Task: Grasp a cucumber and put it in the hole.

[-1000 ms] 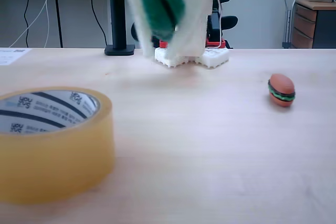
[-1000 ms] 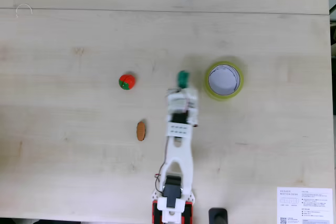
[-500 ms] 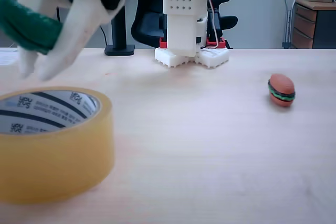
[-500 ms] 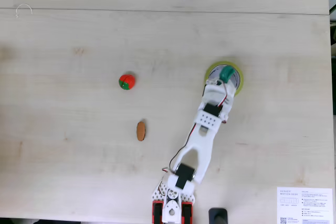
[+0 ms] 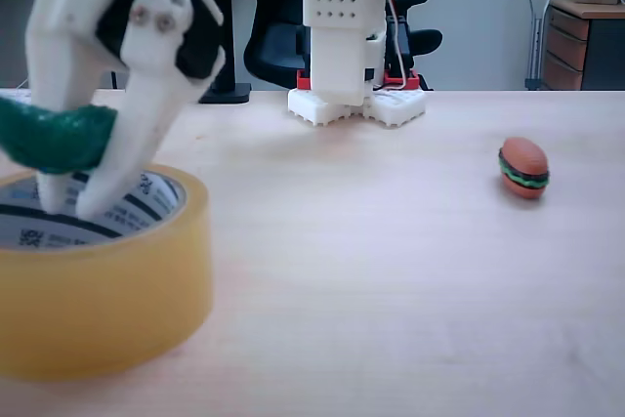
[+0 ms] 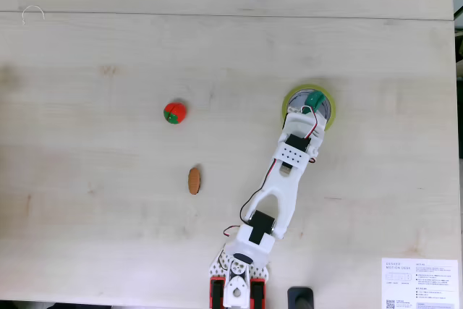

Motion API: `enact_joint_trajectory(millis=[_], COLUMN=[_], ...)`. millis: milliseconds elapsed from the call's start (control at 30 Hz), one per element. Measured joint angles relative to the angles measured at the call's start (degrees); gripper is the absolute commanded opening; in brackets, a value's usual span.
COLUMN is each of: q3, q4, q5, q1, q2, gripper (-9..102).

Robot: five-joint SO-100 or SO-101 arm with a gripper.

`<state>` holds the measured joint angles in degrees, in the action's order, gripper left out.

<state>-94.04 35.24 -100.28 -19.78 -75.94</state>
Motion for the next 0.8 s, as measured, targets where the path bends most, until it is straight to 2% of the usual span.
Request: enact_joint_trajectory(millis=[33, 133, 200, 267, 467, 800], q3=[0.00, 0.00, 0.00, 0.26, 1.32, 1.41], q4=[0.00, 0.00, 0.00, 0.00, 0.00, 0.00], q5=[0.00, 0.00, 0.00, 0.09, -0.18, -0.09], q1=[0.00, 0.00, 0.00, -0.70, -0.97, -0.79], q2=[0.18, 0.26, 0.26, 0.26, -0.44, -4.57], gripper=[11, 33, 44, 51, 56, 56])
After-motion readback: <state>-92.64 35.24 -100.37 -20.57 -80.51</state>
